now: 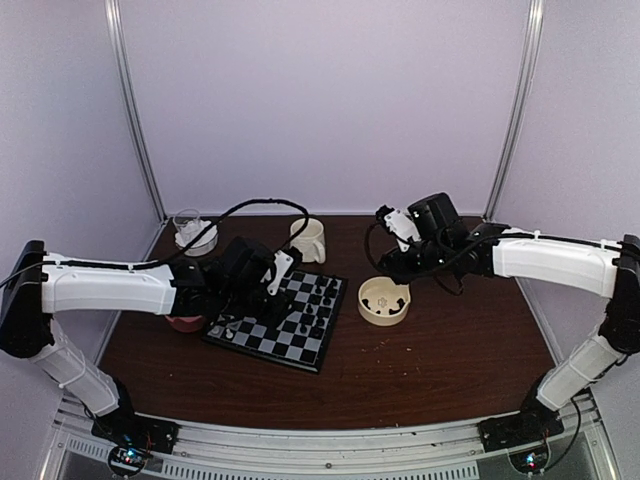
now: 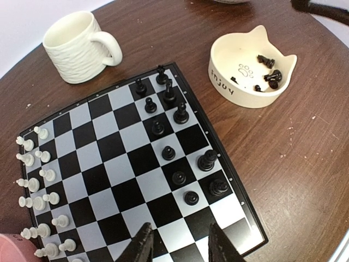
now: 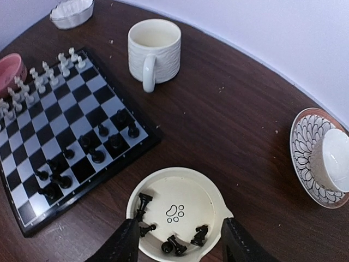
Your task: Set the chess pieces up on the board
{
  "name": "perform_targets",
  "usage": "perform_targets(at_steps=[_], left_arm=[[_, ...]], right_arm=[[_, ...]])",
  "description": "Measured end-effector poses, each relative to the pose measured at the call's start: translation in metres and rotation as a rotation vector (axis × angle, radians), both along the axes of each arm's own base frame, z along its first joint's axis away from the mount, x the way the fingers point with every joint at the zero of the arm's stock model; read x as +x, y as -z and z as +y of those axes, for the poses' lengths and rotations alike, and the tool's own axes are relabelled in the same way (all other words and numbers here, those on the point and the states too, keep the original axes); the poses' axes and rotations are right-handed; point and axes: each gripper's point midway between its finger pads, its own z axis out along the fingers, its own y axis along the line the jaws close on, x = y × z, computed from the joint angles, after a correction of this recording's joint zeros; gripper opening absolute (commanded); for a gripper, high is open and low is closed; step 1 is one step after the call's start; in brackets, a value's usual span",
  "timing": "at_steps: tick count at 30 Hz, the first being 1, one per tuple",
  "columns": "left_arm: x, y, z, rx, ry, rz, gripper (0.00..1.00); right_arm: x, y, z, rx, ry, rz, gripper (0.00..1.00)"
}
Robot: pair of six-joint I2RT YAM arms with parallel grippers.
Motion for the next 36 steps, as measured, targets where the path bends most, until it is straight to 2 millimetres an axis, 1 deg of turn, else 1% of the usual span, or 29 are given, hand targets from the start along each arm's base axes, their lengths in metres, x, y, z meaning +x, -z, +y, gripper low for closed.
perform_targets(at_steps=[7,9,11,14,16,17,19,23,25,27,33,36], left_arm=[[-0.001,-0.003,0.004,-0.011,0.0,-0.019,0.38],[-0.001,-0.005,0.004,-0.018,-0.001,-0.025,0.38],[-0.002,-0.006,0.005,-0.02,-0.001,-0.026,0.38],[-0.001,-0.006,0.004,-0.023,-0.001,-0.029,0.38],[-0.001,-0.007,0.004,-0.025,-0.002,-0.03,0.38],[-0.001,-0.007,0.004,-0.025,-0.002,-0.03,0.38],[-0.001,-0.008,0.004,-0.026,-0.002,-0.033,0.38],[0.001,-0.009,0.006,-0.02,-0.011,-0.044,0.38],[0.001,-0.009,0.006,-0.018,-0.012,-0.046,0.38],[0.001,-0.009,0.007,-0.017,-0.011,-0.047,0.38],[0.001,-0.008,0.007,-0.014,-0.008,-0.048,0.38],[0.001,-0.009,0.007,-0.014,-0.008,-0.049,0.38]], right_arm=[[-0.002,0.065,0.009,-0.218,-0.163,0.122,0.52],[-0.003,0.074,0.01,-0.249,-0.194,0.143,0.51],[-0.001,0.078,0.011,-0.248,-0.221,0.169,0.51],[0.011,0.079,0.012,-0.229,-0.222,0.194,0.48],[0.02,0.083,0.016,-0.214,-0.219,0.212,0.46],[0.024,0.089,0.016,-0.21,-0.214,0.228,0.46],[0.025,0.104,0.018,-0.21,-0.212,0.27,0.43],[0.021,0.137,0.019,-0.229,-0.198,0.365,0.43],[0.018,0.146,0.018,-0.232,-0.194,0.396,0.42],[0.016,0.149,0.018,-0.23,-0.192,0.411,0.42],[0.016,0.144,0.025,-0.191,-0.202,0.424,0.42],[0.015,0.143,0.028,-0.179,-0.211,0.429,0.44]])
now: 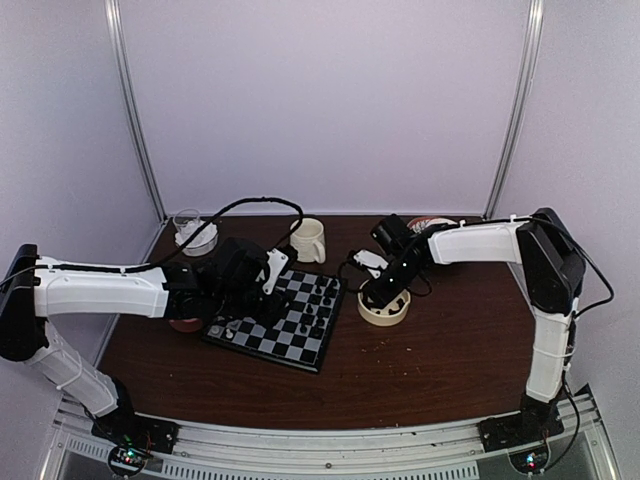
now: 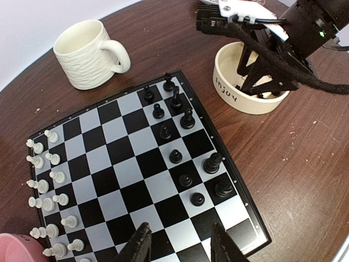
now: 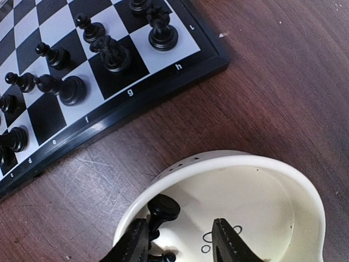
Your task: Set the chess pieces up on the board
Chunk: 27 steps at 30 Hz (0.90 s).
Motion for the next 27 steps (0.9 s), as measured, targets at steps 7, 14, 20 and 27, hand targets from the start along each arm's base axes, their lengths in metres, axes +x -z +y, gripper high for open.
perform_targets(at_steps=[7,14,20,27], left_arm=[[0.0,0.0,0.0,0.001,0.0,0.0,0.38],[0.0,0.0,0.0,0.002,0.002,-0.001,0.38],[0.0,0.0,0.0,0.005,0.004,-0.003,0.38],[0.0,0.0,0.0,0.005,0.005,-0.003,0.38]], right_arm=[[0.002,0.011,0.003,-0.002,0.003,0.023,0.45],[0.015,0.014,-0.001,-0.029,0.061,-0.011,0.33],[0.024,0.013,-0.011,-0.061,0.13,-0.067,0.28],[0.026,0.004,-0.023,-0.081,0.174,-0.115,0.31]])
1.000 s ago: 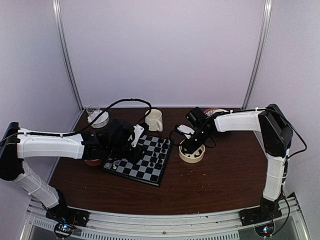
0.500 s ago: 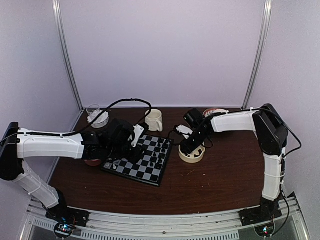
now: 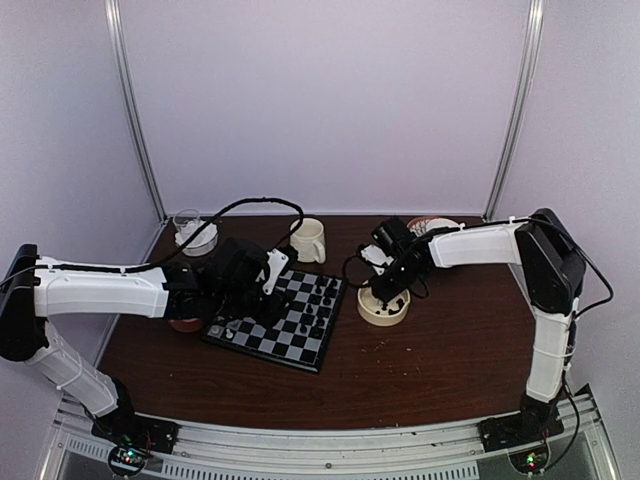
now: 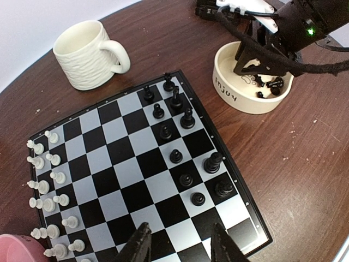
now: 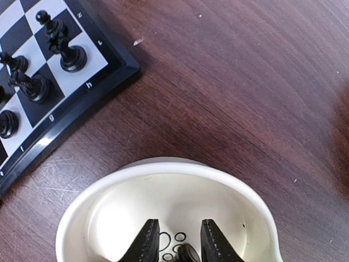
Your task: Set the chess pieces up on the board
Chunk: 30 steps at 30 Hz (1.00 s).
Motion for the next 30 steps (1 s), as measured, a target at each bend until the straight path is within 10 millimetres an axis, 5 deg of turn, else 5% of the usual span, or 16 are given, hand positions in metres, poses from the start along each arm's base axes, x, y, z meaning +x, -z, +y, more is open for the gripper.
perform_targets(at_steps=[11,23,30], left_arm=[[0.0,0.0,0.0,0.0,0.0,0.0,0.38],[0.0,0.0,0.0,0.002,0.002,-0.002,0.38],[0.0,0.0,0.0,0.004,0.005,-0.003,0.38]], right_arm=[[-0.002,0.0,-0.005,-0.011,0.026,0.009,0.51],[-0.01,-0.021,-0.019,-0.029,0.085,0.011,0.49],[-0.017,-0.021,-0.025,-0.039,0.108,0.04,0.36]])
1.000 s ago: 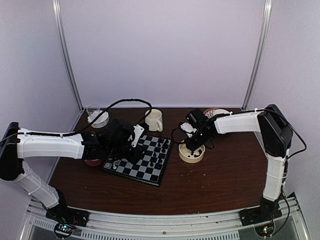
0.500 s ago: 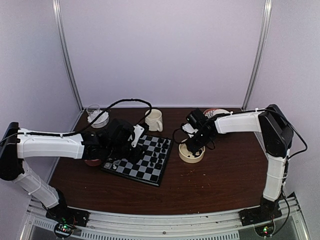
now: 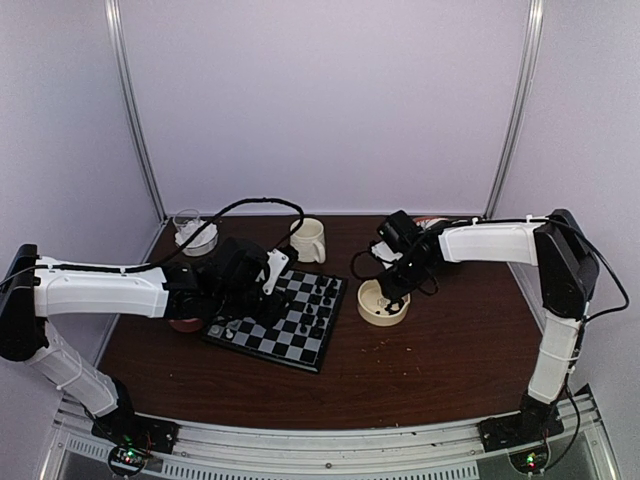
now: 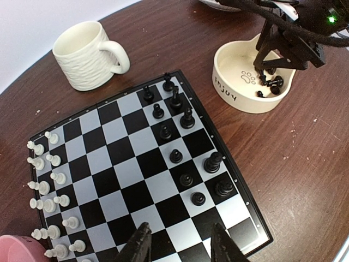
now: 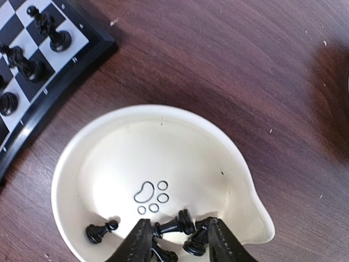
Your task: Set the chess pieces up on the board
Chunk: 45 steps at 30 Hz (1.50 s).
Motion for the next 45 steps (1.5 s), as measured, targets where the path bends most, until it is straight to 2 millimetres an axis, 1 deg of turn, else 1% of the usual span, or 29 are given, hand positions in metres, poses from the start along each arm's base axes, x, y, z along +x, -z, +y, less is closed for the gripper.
perform_targets(at_steps=[11,15,22,26,29,35,38,42,45], left_arm=[[0.0,0.0,0.0,0.0,0.001,0.001,0.38],[0.0,0.0,0.0,-0.001,0.001,0.001,0.38],[0.0,0.0,0.0,-0.001,0.002,0.001,0.38],[0.0,0.0,0.0,-0.001,0.002,0.001,0.38],[0.0,0.0,0.0,-0.001,0.002,0.001,0.38],[0.0,0.0,0.0,0.0,0.002,0.001,0.38],[0.0,0.0,0.0,0.0,0.001,0.001,0.38],[0.0,0.0,0.0,0.0,0.001,0.0,0.38],[0.0,0.0,0.0,0.0,0.001,0.001,0.38]], right_arm=[[-0.009,0.006,-0.019,-0.106,0.004,0.028,0.35],[-0.011,0.006,-0.022,-0.145,-0.012,0.033,0.35],[-0.007,0.019,-0.015,-0.184,-0.052,0.04,0.35],[-0.006,0.022,-0.011,-0.187,-0.066,0.038,0.33],[-0.004,0.023,-0.009,-0.177,-0.067,0.033,0.29],[0.001,0.02,0.008,-0.092,-0.082,0.015,0.29],[0.002,0.018,0.016,-0.047,-0.082,0.008,0.32],[0.001,0.014,0.018,-0.007,-0.076,-0.008,0.35],[0.0,0.007,0.023,0.041,-0.066,-0.021,0.41]])
